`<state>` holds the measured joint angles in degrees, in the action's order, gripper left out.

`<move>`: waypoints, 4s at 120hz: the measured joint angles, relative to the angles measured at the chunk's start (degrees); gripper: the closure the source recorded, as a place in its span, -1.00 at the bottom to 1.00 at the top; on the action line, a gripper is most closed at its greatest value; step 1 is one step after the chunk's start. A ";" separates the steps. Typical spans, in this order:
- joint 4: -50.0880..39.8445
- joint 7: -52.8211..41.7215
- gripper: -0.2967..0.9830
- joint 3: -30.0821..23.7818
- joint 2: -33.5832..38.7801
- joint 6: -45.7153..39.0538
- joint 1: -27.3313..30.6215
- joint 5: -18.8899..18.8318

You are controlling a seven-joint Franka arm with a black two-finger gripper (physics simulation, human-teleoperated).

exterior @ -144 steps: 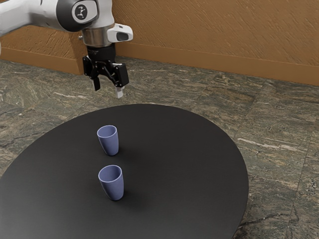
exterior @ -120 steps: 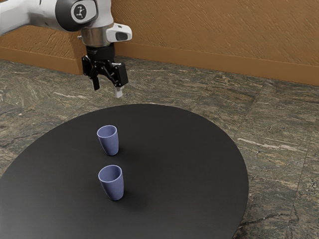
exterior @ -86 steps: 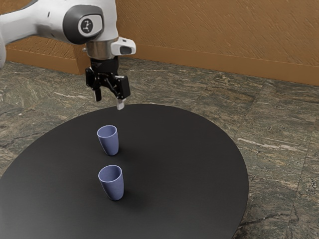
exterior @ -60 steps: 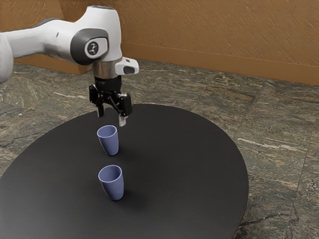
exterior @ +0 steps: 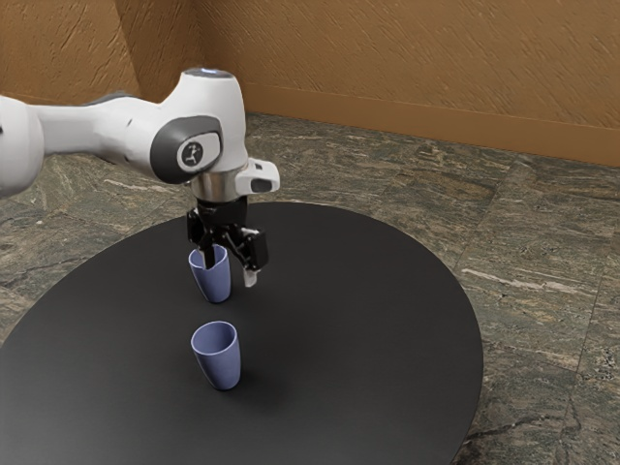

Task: Place the right cup onto the left cup

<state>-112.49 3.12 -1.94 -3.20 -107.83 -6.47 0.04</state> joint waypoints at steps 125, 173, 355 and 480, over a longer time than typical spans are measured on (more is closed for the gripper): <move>-13.97 14.48 -0.54 -2.73 0.62 -13.52 0.90 4.01; -14.09 16.41 -0.54 -2.72 0.66 -14.27 2.22 4.01; -14.09 17.73 0.61 -2.55 -3.26 -15.92 2.13 3.28; 2.50 15.77 0.69 -2.06 2.46 1.86 2.52 -1.00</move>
<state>-109.99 18.90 -4.00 -0.74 -105.97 -3.95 -0.97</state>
